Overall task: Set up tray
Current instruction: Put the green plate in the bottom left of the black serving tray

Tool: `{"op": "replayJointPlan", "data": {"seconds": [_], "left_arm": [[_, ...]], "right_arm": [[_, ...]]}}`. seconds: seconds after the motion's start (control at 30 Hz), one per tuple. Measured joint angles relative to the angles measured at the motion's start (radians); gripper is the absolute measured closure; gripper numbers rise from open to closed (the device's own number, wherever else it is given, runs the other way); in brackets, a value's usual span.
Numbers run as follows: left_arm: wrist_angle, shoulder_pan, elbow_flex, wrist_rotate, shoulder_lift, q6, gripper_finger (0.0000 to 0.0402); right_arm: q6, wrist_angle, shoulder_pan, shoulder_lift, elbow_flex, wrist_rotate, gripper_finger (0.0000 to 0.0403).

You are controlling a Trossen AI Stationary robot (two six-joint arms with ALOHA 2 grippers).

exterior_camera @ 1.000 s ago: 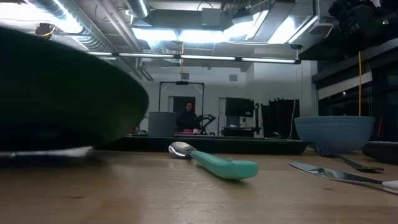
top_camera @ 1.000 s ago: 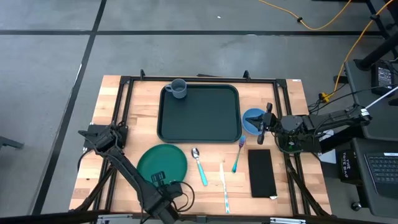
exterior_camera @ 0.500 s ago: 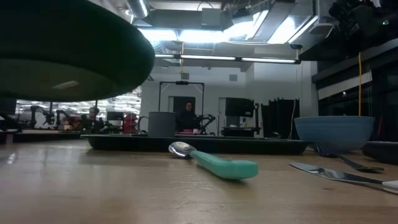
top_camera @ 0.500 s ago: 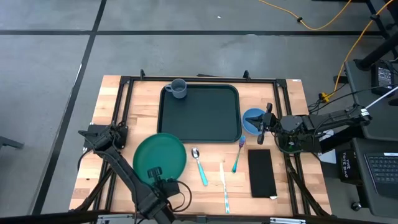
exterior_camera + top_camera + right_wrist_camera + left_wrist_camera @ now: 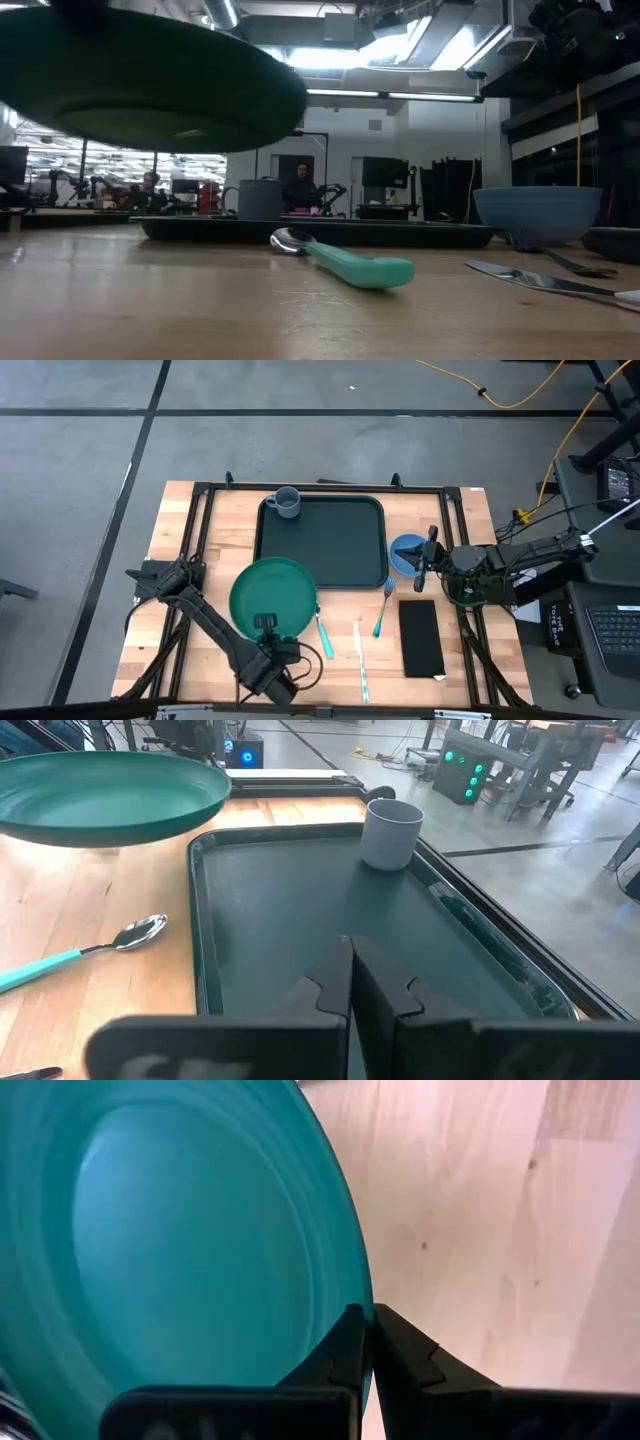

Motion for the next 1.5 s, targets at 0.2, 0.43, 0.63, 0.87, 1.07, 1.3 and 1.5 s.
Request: {"op": "replayJointPlan", "data": {"seconds": [0.2,0.43,0.63,0.87,1.07,1.3,1.5], "left_arm": [[0.042,0.07,0.0,-0.001,0.0,0.161,0.04],[0.067,0.147,0.0,0.001,0.0,0.355,0.04],[0.067,0.209,0.0,0.023,0.0,0.48,0.04],[0.067,0.276,0.0,0.016,0.0,0.585,0.04],[0.07,0.317,0.0,0.001,0.0,0.61,0.04],[0.101,0.332,0.0,-0.002,0.0,0.63,0.04],[0.123,0.332,-0.002,-0.003,0.0,0.628,0.04]], "right_arm": [[-0.002,0.0,0.0,0.0,0.0,0.0,0.0393],[-0.003,-0.001,0.0,0.0,0.0,0.0,0.0393],[-0.003,-0.008,0.0,0.0,0.0,-0.001,0.0393],[-0.003,-0.014,0.0,0.0,0.0,-0.001,0.0393],[-0.003,-0.034,0.0,0.0,0.0,-0.002,0.0393],[-0.002,-0.063,0.0,0.0,0.0,-0.002,0.0393],[0.023,-0.084,0.0,0.0,0.0,-0.002,0.0393]]}}
